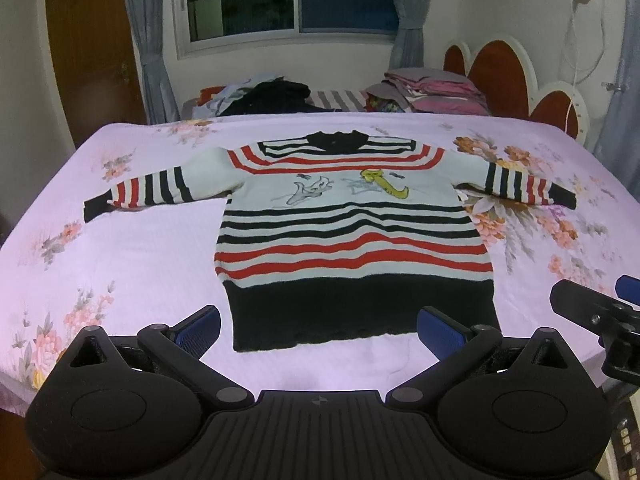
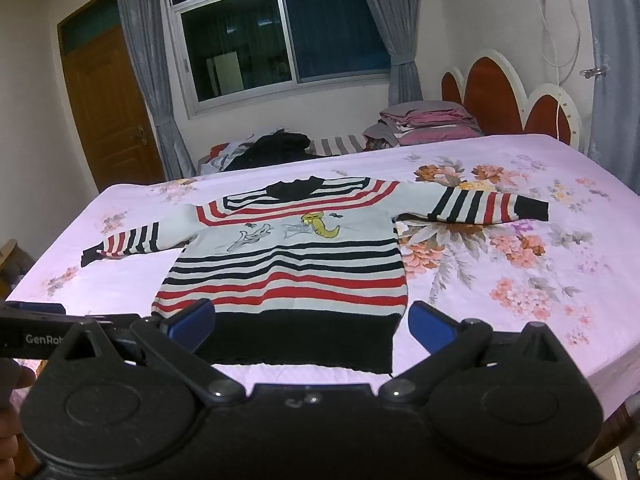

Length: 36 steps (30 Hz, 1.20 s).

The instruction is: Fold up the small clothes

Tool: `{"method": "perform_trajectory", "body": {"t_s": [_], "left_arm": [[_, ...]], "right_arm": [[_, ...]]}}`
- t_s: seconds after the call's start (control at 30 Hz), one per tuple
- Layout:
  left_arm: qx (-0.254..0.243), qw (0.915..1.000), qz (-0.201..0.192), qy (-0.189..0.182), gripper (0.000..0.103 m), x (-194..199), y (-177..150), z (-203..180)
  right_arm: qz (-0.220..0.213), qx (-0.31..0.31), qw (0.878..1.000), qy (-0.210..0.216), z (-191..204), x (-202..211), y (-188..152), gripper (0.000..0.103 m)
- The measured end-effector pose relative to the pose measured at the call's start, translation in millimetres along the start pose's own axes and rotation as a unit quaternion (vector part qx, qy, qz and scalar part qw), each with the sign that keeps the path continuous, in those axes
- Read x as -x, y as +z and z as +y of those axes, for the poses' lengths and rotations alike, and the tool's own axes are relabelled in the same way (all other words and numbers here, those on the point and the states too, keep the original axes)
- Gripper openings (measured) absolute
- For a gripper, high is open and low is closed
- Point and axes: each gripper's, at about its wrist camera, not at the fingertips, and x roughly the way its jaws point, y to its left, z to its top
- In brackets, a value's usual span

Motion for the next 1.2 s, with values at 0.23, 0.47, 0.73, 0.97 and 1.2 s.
{"method": "perform_trajectory", "body": {"t_s": [0.23, 0.47, 0.73, 0.97, 1.2], "left_arm": [[-0.001, 1.0, 0.001, -0.002, 0.103, -0.6, 1.5, -1.2], [-0.002, 1.0, 0.002, -0.003, 0.103, -1.3, 0.7, -0.6], [-0.004, 1.0, 0.003, -0.003, 0.103, -1.9, 1.8, -2.9], [-0.005, 1.0, 0.006, -0.001, 0.103, -3.7, 2.9, -2.7], [-0.006, 0.9999, 0.01, 0.001, 0.103, -10.8, 6.1, -3.1]], "right_arm": [[-0.002, -0.003, 1.0, -0.004, -3.0, 0.4, -0.3, 0.103], [-0.001, -0.004, 1.0, -0.004, -3.7, -0.9, -0.6, 0.103], [0.001, -0.004, 1.0, -0.005, -4.7, -2.8, -1.1, 0.103], [0.001, -0.004, 1.0, -0.006, -5.4, -3.5, -1.3, 0.103], [0.003, -0.007, 1.0, -0.011, -9.3, -8.1, -1.3, 0.103]]}}
